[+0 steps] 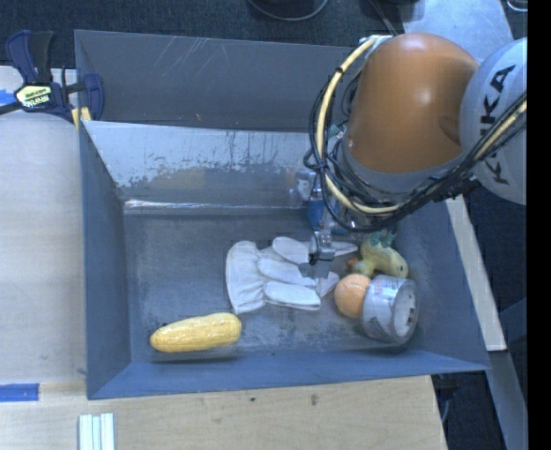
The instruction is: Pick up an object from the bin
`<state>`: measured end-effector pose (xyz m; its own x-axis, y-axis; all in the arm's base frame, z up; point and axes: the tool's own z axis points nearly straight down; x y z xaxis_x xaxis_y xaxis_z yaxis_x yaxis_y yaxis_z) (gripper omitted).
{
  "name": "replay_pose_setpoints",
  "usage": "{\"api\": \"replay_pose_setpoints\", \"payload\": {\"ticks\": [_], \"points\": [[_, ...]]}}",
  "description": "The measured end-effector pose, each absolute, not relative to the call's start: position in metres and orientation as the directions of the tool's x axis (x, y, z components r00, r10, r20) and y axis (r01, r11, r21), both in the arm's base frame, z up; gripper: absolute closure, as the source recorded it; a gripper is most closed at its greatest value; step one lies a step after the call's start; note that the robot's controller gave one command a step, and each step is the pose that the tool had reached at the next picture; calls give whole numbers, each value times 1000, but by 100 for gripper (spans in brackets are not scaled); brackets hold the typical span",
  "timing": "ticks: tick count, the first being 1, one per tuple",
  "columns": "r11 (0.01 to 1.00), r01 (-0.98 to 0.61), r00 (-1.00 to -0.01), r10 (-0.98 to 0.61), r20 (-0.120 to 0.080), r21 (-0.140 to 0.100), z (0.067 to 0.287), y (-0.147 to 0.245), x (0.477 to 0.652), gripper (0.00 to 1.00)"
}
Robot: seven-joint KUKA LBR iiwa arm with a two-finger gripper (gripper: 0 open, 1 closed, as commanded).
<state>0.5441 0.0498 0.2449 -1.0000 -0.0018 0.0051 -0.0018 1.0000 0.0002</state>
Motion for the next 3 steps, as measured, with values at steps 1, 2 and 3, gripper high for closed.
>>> {"api": "replay_pose_setpoints", "payload": {"ticks": [1, 2, 3], "points": [[1000, 0, -1000, 0, -4, 1, 249, 49, 546, 0], [999, 38, -999, 38, -5, 1, 177, 32, 538, 0], [993, 115, -993, 115, -3, 0, 160, -2, 522, 0]]}}
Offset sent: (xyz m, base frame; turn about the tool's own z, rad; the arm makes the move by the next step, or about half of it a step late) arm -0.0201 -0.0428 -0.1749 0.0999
